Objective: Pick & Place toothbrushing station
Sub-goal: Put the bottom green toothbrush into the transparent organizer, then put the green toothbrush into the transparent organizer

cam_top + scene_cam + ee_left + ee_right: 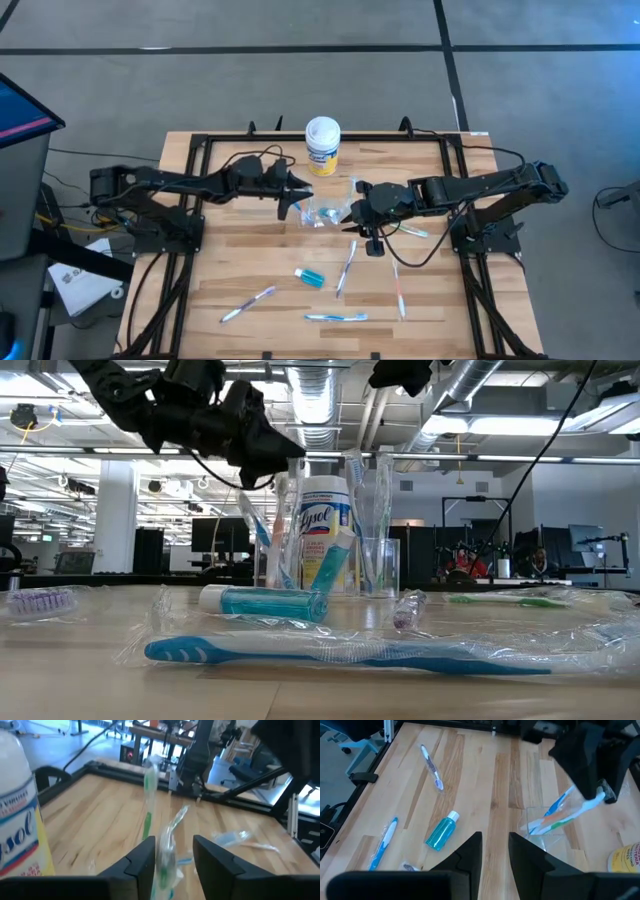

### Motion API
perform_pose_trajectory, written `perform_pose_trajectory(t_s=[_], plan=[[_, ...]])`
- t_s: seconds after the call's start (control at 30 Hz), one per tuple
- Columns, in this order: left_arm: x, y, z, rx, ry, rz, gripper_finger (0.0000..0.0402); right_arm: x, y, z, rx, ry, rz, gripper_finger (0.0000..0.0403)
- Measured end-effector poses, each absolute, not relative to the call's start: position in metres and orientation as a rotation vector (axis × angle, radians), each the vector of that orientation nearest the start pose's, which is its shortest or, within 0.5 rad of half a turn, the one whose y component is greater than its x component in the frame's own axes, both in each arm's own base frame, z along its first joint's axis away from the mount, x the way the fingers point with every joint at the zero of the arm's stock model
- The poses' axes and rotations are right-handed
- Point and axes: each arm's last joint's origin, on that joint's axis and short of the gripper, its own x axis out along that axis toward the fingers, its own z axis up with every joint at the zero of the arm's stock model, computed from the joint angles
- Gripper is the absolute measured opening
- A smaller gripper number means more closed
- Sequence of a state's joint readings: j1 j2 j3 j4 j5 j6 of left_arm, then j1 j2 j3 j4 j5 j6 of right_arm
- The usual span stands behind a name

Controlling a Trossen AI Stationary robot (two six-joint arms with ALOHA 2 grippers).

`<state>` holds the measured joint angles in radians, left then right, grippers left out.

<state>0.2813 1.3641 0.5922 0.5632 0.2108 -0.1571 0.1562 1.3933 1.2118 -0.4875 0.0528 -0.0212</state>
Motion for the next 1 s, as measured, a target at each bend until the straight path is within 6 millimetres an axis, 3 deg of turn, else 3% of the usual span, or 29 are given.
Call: perform_pose_trajectory(t_s=[0.47,0.87,1.0], plan=[[0.243,0.064,0.253,-0.178,0.089,0.078,0.0131,0.291,0.044,0.311,-0.029,0.772,0.076,0.0085],[0.233,0.051,0.262,-0.186,0.103,0.037,0.0131,0.277,0.040,0.298,0.027,0.958,-0.040,0.0085],[0.233,0.043,0.263,-0.183,0.103,0.004,0.0131,0.274,0.040,0.286,0.040,0.996,-0.057,0.0085]])
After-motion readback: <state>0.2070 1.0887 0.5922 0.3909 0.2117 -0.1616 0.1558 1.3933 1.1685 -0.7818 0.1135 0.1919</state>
